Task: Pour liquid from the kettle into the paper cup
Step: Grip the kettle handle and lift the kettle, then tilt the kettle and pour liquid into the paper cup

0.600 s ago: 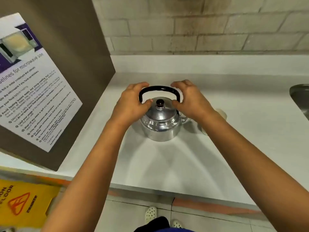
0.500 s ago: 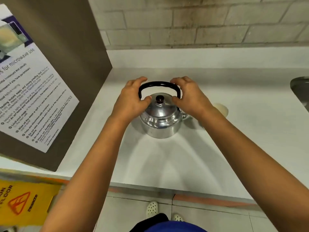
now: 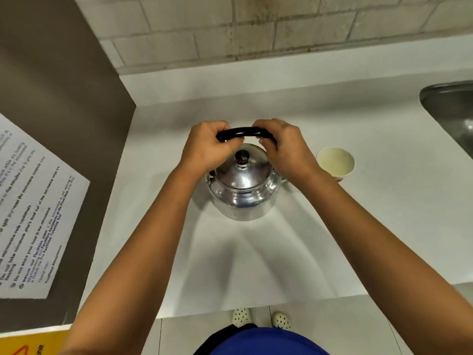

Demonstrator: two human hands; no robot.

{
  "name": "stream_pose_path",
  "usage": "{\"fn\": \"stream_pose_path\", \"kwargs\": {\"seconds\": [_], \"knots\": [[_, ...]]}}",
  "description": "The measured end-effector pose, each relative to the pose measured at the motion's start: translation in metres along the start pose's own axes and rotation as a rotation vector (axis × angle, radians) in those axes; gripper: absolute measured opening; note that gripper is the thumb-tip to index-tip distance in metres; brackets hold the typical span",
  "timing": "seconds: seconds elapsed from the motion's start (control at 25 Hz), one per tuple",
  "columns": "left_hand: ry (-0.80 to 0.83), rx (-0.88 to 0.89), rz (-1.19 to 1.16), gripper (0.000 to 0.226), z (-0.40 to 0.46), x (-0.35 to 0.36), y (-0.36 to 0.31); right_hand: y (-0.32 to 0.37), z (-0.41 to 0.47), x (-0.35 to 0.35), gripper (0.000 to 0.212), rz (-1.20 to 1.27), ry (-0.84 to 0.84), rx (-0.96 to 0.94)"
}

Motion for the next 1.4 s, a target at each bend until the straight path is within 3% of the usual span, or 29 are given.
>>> {"fn": "stream_pose_path", "kwargs": {"seconds": [0.2, 0.44, 0.52, 0.76, 0.92, 1.4], "knots": [[0.007, -0.069, -0.107, 0.031, 0.001, 0.001, -0.002, 0.01, -0.002, -0.004, 0.034, 0.004, -0.024, 0.022], [-0.049, -0.06, -0.188, 0.024, -0.008, -0.014, -0.022, 0.024, -0.032, -0.009, 0.041, 0.093, -0.358, 0.13], [-0.063, -0.046, -0.208, 0.029, -0.013, -0.017, -0.026, 0.025, -0.058, -0.002, 0.044, 0.108, -0.339, 0.151], [-0.179, -0.05, -0.14, 0.034, -0.03, -0.013, -0.04, 0.016, -0.113, 0.018, 0.07, 0.323, -0.08, 0.337], [-0.217, -0.034, -0.07, 0.03, -0.041, -0.007, -0.058, 0.013, -0.106, 0.015, 0.073, 0.583, -0.125, 0.383], [-0.242, 0.117, 0.284, 0.017, -0.058, 0.02, -0.113, 0.001, -0.1, 0.005, 0.064, 0.826, -0.209, 0.363]]}}
Point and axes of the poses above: each hand's wrist, its own z-axis towards the middle knuckle, its own x-axis out of the palm, y = z × x, the point moved 1 cm from there along z, towards the middle knuckle, and after that the axes turned 15 degrees about -x, right-handed, at the moved point
